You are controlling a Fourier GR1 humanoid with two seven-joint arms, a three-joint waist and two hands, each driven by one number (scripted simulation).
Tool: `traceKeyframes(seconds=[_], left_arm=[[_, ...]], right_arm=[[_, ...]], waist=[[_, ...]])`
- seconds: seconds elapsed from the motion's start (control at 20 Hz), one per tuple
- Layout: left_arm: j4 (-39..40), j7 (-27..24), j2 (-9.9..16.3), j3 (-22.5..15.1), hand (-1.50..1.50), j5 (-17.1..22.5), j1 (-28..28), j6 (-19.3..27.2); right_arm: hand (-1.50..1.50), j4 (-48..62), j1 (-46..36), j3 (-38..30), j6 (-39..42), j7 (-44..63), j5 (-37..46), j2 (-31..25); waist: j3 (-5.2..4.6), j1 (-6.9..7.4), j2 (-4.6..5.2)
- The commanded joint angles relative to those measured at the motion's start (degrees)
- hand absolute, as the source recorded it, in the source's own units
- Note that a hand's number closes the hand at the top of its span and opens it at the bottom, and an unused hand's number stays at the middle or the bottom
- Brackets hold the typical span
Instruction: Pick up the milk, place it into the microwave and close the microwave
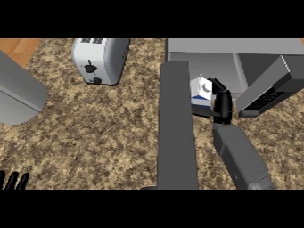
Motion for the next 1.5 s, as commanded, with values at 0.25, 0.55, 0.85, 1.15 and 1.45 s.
traceKeyframes(seconds=[0.25,0.55,0.85,1.15,1.45], left_arm=[[0.88,1.50,-0.03,-0.11,-1.50,-0.41,-2.81,0.31],[2.76,-0.39,0.17,-0.71,-1.50,-1.68,-3.42,-1.39],[2.78,0.38,1.31,0.19,-1.50,-0.23,-3.78,-2.35],[1.98,-0.07,1.70,0.94,-1.50,0.75,-3.31,-3.07],[3.70,0.08,0.91,-0.52,-1.50,0.10,-3.57,-3.32]], right_arm=[[1.50,19.53,-11.23,-3.84,-5.73,-4.21,3.20,-4.27],[1.50,24.43,-14.27,-4.25,-6.31,-5.01,4.40,-7.50],[1.50,25.82,-15.17,-3.05,-10.64,-9.10,7.09,-10.70],[1.50,26.03,-17.61,-4.98,-13.23,-9.62,6.14,-10.66],[1.50,24.32,-20.46,-7.25,-16.85,-12.33,4.98,-10.22]], waist=[[0.12,1.93,1.05],[0.17,3.36,1.76],[0.27,4.26,2.37],[0.36,5.48,2.56],[0.31,6.25,2.90]])
